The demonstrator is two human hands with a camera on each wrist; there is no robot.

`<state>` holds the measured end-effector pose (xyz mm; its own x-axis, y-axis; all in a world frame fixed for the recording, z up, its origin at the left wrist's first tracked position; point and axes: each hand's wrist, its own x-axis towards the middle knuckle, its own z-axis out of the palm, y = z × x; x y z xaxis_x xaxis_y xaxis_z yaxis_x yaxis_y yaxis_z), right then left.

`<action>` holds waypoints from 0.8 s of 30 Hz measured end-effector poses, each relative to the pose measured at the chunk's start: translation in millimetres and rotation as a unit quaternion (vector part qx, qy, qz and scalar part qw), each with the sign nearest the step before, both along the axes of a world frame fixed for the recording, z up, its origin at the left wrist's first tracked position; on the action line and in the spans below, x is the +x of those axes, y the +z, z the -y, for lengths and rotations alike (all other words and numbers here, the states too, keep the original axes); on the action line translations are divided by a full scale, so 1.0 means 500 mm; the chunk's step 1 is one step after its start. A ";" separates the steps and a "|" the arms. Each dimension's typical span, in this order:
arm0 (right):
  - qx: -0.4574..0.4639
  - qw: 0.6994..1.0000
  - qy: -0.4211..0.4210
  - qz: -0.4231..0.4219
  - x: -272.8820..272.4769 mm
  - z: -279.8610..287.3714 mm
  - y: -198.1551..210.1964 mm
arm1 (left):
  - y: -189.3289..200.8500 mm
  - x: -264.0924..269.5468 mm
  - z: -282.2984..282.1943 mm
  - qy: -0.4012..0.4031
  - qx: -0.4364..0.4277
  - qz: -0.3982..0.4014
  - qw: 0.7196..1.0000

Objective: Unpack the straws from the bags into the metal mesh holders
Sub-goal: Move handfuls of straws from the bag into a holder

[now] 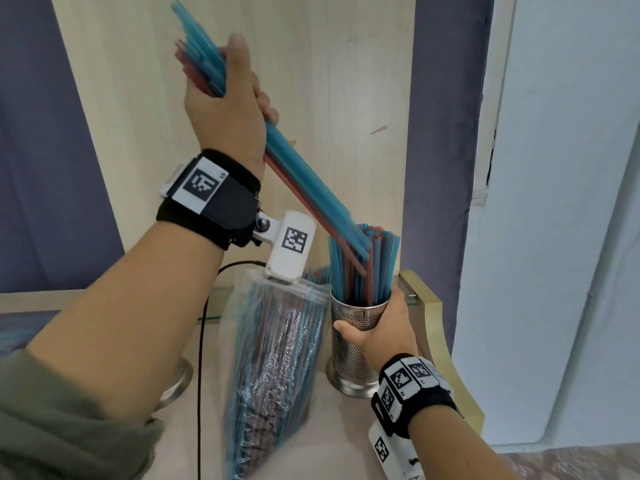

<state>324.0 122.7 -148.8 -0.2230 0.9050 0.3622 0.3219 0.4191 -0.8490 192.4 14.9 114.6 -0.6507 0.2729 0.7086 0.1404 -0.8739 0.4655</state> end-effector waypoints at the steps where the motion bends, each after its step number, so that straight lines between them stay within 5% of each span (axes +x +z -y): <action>1: -0.003 1.000 0.000 0.002 0.000 0.002 0.002 | -0.009 0.006 -0.006 -0.013 -0.028 -0.015 0.999; 7: -0.007 1.000 0.001 0.001 0.000 0.009 0.006 | -0.099 0.048 -0.064 0.034 -0.149 -0.115 0.982; 24: -0.003 1.000 -0.005 0.008 0.002 -0.003 -0.002 | -0.067 0.015 -0.104 0.103 -0.078 0.044 0.991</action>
<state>325.1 124.3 -149.8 -0.2200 0.9091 0.3538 0.3392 0.4113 -0.8460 199.7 67.0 81.4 -0.7616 0.2304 0.6057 0.2603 -0.7472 0.6116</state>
